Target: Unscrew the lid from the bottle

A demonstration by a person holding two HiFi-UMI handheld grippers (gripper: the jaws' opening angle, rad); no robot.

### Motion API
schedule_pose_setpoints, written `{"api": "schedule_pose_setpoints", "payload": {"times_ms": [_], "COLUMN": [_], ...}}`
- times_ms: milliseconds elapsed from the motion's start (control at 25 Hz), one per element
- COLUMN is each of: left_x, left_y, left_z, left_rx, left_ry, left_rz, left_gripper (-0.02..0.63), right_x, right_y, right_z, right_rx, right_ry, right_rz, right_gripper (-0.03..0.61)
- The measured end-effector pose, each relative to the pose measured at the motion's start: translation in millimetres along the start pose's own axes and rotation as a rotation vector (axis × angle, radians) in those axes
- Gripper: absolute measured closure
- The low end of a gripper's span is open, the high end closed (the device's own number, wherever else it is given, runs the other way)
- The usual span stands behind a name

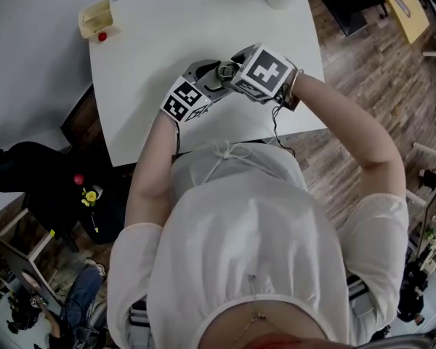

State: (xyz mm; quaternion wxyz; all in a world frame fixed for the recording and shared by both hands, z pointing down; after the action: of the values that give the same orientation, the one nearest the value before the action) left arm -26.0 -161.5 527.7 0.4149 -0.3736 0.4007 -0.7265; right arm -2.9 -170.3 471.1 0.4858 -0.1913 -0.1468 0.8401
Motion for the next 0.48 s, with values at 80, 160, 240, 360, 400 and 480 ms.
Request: {"api": "schedule_pose_setpoints", "payload": {"times_ms": [80,160,240,360,400,480], "left_x": [0.1,-0.2,-0.2,-0.4,-0.3,0.1], "left_y": [-0.3,-0.2,0.2,0.2,0.0,-0.8], "left_z": [-0.1,-0.3,-0.6,-1.1,-1.1,-1.5], "left_rx": [-0.004,-0.006,-0.006,-0.004,-0.005,-0.006], "left_ry": [0.0,-0.001,-0.003,-0.004,-0.004,-0.006], "left_rz": [-0.002,-0.004,-0.004,-0.005,-0.005,-0.006], "left_gripper": [0.279,0.278,0.279,0.278,0.278,0.278], "right_x": [-0.6,-1.5,-1.9,-1.3,-1.1,-2.4], "right_y": [-0.4,-1.4,-1.3,-1.2,-1.8,-5.1], "right_z": [4.3,6.2,6.1,6.4,6.2,4.3], "right_rx": [-0.011,-0.012,-0.011,-0.002,0.012,0.067], "right_ry": [-0.016,-0.026,-0.024,-0.008,-0.009,-0.03], "right_rz": [0.059,0.087,0.086,0.046,0.01,-0.078], "right_gripper": [0.313,0.331,0.331,0.33,0.33,0.331]}}
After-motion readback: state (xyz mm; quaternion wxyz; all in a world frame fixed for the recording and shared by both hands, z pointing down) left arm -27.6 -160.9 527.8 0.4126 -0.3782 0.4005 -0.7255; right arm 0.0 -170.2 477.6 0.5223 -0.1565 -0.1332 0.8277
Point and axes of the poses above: the fingertips, and each gripper's own axes: z forward along the fingers, x to its left, y out of its top, the point moved 3 cm from there along -z, backward along the fingers, and after that the axes turned 2 degrees about -x, right-handed, at the moved point
